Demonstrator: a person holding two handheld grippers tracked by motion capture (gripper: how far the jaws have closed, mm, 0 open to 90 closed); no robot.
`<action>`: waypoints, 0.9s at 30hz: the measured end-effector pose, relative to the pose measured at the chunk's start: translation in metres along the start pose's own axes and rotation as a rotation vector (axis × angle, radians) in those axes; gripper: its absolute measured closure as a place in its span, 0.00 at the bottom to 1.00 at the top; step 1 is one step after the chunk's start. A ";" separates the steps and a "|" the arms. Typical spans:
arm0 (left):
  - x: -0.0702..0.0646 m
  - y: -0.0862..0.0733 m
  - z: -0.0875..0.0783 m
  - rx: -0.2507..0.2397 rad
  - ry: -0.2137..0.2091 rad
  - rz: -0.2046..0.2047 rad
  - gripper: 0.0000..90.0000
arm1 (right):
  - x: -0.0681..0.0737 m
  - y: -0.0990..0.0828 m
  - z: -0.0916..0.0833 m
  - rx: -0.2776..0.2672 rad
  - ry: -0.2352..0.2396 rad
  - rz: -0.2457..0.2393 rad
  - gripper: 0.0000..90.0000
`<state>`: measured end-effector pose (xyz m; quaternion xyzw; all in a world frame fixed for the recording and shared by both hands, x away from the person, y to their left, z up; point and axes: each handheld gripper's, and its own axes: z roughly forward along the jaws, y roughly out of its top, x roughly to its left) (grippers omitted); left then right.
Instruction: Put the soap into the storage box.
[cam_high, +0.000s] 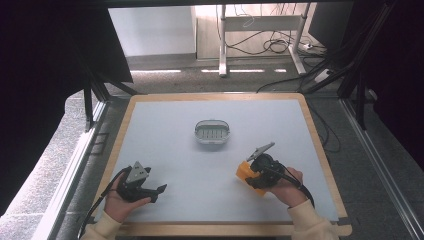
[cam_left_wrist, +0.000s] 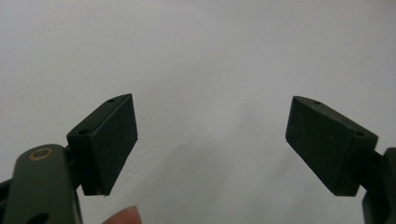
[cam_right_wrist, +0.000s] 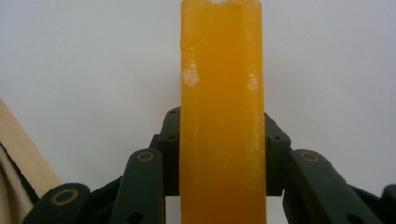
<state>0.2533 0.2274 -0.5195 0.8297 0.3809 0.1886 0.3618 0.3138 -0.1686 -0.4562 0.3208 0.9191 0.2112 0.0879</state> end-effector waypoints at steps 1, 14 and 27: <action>0.000 0.000 0.000 0.000 -0.001 0.000 0.19 | 0.000 0.000 0.000 -0.001 0.001 -0.007 0.69; 0.000 0.000 0.000 -0.001 0.005 -0.001 0.19 | 0.000 0.002 -0.007 -0.021 0.025 -0.031 0.69; 0.000 0.000 0.000 0.003 0.005 -0.007 0.18 | -0.012 0.004 -0.014 -0.052 0.050 -0.035 0.69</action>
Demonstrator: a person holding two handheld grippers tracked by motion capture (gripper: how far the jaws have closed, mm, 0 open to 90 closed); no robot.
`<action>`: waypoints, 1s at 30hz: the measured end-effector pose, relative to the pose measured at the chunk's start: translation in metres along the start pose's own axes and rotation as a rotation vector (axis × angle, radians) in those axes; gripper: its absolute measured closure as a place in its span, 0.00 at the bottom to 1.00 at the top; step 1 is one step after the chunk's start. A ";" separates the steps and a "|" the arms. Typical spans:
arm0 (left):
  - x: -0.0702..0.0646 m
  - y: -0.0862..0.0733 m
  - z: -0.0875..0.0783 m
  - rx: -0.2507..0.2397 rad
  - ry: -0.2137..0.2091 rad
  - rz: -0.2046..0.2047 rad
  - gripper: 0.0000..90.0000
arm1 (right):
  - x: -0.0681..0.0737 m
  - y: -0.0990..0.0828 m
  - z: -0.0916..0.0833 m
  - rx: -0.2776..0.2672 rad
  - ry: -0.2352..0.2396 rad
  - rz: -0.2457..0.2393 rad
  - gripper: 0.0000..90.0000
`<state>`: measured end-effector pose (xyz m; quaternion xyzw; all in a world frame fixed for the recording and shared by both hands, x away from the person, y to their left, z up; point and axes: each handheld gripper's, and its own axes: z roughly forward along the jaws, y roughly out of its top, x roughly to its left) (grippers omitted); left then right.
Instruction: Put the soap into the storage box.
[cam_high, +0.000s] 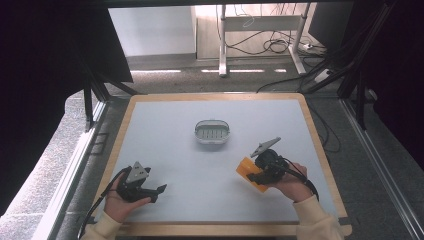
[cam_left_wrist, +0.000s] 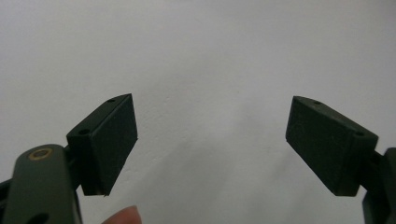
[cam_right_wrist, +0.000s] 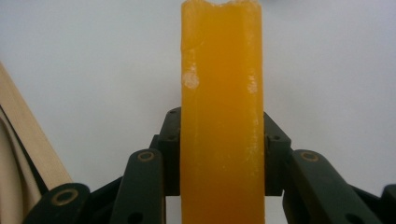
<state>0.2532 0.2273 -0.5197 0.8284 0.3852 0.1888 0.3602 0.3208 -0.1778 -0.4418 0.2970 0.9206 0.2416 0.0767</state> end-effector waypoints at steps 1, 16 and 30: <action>0.000 0.000 0.000 0.001 -0.001 0.000 0.18 | -0.001 0.003 -0.001 -0.001 -0.004 -0.003 0.69; 0.000 0.000 0.000 -0.001 -0.005 0.001 0.18 | -0.009 0.018 -0.003 -0.014 -0.011 -0.032 0.69; 0.000 0.000 0.000 0.001 -0.004 0.000 0.18 | -0.018 0.029 0.000 -0.012 0.007 -0.047 0.69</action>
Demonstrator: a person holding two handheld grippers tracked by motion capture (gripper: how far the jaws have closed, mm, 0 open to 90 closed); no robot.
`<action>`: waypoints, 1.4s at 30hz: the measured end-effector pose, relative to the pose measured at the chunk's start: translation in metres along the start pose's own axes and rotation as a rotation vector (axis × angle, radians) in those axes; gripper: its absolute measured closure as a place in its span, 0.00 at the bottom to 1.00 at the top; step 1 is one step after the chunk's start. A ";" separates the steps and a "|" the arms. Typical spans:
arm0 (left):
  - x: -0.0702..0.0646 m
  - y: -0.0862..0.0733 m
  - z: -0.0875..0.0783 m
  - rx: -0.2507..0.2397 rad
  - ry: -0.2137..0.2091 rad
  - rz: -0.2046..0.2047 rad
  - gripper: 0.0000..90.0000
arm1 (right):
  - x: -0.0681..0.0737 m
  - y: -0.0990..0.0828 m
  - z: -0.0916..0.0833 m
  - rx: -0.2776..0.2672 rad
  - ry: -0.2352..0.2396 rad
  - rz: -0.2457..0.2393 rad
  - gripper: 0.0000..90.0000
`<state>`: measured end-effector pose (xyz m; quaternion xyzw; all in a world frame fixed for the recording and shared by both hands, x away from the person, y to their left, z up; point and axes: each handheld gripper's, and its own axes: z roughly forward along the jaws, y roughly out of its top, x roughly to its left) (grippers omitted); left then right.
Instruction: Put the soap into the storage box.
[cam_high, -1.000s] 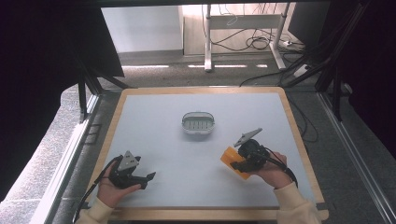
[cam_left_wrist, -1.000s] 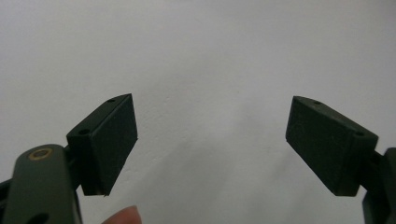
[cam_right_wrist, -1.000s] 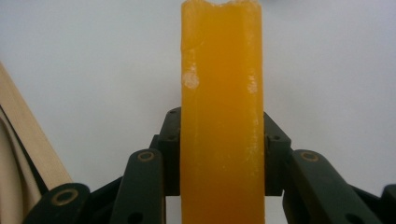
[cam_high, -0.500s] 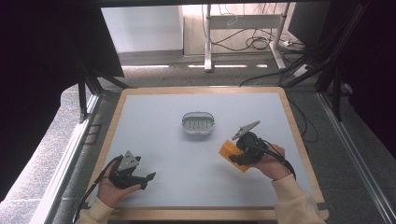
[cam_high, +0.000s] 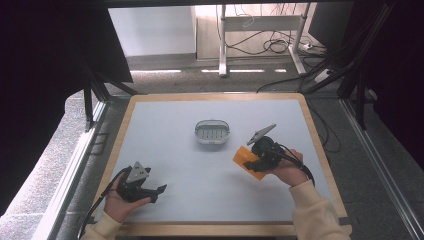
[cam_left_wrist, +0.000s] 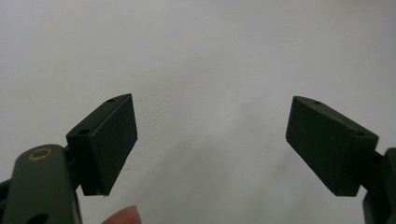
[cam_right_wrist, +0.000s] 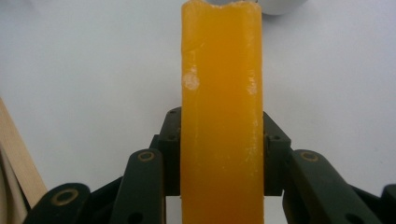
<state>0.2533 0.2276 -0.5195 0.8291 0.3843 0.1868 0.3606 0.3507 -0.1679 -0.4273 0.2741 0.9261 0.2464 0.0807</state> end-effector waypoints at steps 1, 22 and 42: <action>0.000 0.000 0.000 0.000 0.000 0.000 0.18 | -0.002 0.002 0.001 -0.001 0.008 -0.003 0.69; 0.000 0.000 0.000 0.005 0.003 0.003 0.18 | -0.014 0.020 0.003 -0.001 0.014 -0.045 0.69; 0.000 0.000 0.001 0.008 0.002 0.006 0.18 | -0.020 0.035 0.003 -0.012 0.002 -0.098 0.69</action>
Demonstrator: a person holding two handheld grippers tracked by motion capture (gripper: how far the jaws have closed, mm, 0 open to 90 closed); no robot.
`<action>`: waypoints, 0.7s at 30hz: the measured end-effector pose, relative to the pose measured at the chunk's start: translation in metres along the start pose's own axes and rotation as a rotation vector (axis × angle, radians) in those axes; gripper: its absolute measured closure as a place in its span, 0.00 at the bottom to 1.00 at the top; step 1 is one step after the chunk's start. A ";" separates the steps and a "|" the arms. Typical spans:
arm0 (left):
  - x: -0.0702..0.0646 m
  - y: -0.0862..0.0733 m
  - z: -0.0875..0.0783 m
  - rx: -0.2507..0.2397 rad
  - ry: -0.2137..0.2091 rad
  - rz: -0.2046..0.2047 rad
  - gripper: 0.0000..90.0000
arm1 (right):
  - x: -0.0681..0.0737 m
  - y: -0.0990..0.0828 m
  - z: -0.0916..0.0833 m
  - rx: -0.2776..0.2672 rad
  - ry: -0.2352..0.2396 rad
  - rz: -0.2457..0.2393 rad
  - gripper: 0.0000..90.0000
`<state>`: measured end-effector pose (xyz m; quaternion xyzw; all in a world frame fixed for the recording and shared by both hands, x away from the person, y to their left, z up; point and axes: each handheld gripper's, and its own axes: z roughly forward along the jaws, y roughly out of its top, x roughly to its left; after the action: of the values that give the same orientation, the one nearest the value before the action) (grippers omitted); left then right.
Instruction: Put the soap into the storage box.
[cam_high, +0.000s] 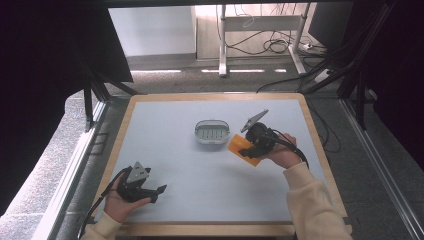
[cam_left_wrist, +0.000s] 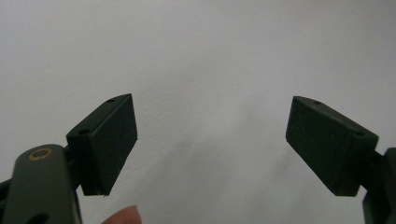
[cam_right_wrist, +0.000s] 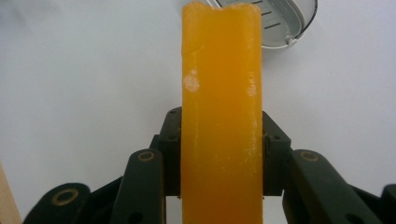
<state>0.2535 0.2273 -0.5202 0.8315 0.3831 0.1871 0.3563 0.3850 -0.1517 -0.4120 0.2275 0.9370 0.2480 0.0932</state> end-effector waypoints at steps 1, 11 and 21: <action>0.000 0.000 0.000 0.000 0.000 0.000 0.18 | 0.000 0.001 0.000 0.002 0.001 -0.003 0.69; 0.000 0.000 0.000 -0.008 -0.005 -0.001 0.18 | -0.002 0.013 0.003 0.006 0.000 -0.024 0.69; 0.000 0.000 0.000 -0.004 -0.003 -0.003 0.18 | -0.005 0.026 0.003 0.013 0.011 -0.050 0.69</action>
<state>0.2534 0.2273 -0.5200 0.8306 0.3833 0.1861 0.3587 0.4006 -0.1326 -0.4011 0.2035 0.9444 0.2409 0.0929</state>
